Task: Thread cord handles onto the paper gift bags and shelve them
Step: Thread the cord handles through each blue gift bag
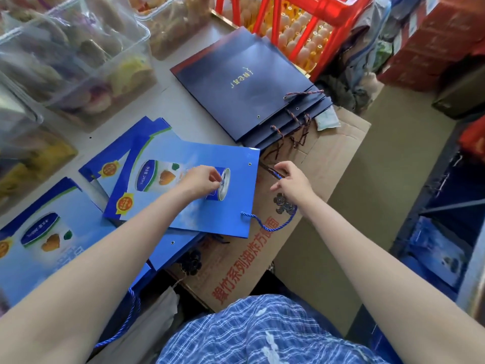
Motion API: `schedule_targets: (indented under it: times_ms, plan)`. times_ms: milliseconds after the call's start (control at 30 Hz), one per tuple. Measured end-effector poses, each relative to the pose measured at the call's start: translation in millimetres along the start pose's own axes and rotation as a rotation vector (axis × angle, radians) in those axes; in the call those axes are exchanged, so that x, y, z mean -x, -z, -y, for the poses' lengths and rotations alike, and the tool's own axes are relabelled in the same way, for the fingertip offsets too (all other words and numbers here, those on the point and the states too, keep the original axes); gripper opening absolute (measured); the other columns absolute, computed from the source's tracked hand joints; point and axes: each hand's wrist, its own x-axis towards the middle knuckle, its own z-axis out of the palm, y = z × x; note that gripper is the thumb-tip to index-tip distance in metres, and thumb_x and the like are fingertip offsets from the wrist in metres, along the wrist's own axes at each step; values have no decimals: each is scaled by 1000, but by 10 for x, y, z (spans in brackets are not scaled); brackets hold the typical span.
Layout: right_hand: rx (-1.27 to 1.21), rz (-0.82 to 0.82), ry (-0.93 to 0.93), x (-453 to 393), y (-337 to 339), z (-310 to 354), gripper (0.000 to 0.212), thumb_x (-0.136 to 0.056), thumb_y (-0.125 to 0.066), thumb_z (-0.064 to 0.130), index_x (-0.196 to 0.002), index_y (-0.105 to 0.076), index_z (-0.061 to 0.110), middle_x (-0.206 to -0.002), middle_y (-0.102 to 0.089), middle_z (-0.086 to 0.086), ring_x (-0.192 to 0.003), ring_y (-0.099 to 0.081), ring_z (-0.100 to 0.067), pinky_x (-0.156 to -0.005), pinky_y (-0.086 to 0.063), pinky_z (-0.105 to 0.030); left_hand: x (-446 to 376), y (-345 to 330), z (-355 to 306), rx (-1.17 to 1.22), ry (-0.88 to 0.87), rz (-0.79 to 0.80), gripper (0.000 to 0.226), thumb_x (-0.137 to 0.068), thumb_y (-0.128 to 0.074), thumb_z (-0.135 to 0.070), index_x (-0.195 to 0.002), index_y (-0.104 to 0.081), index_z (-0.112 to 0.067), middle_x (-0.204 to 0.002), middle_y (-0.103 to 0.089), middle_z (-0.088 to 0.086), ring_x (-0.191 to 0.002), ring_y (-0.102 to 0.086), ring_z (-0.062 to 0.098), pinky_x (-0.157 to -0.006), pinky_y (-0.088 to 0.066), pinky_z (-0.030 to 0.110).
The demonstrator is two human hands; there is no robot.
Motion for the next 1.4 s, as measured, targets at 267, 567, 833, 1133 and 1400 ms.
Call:
schedule_targets:
  times_ms: [267,567,833,1133,1400]
  plan:
    - [-240,45,-89,-197,-463,82,16,-80,-72,16,-94,-65,11,-97,-62,-4,-87,-57,-17,-72,-44,-28,9,-11,59,-14,-56,-50,26,-89,-51,-10,-112,-63,-15,-118,-61,6,-97,-57,17,-76,-41,25]
    - [-128,254,389,0,668,1054,17,-89,-51,-5,-92,-61,9,-73,-53,-6,-49,-47,-5,-45,-38,-14,168,623,-452,117,-580,-750,36,-88,-45,-16,-120,-57,-9,-126,-53,7,-116,-51,23,-98,-37,25]
    - [364,400,598,428,1321,1630,13,-92,-56,5,-99,-64,12,-88,-63,5,-73,-57,2,-68,-46,-8,480,939,-1000,-120,-920,-731,35,-86,-45,-25,-106,-67,-7,-109,-65,8,-99,-58,28,-91,-42,32]
    - [480,555,494,338,858,774,13,-93,-54,6,-93,-62,15,-84,-59,3,-78,-51,-10,-70,-41,-21,550,124,-421,-206,-927,-613,29,-81,-55,-31,-94,-67,-9,-90,-62,7,-84,-46,15,-76,-40,27]
    - [576,243,490,246,158,181,14,-87,-60,13,-98,-68,14,-103,-67,-6,-87,-60,-22,-77,-44,-28,631,-367,56,-70,-440,-286,35,-87,-61,-10,-119,-59,-22,-104,-59,5,-96,-56,24,-84,-42,31]
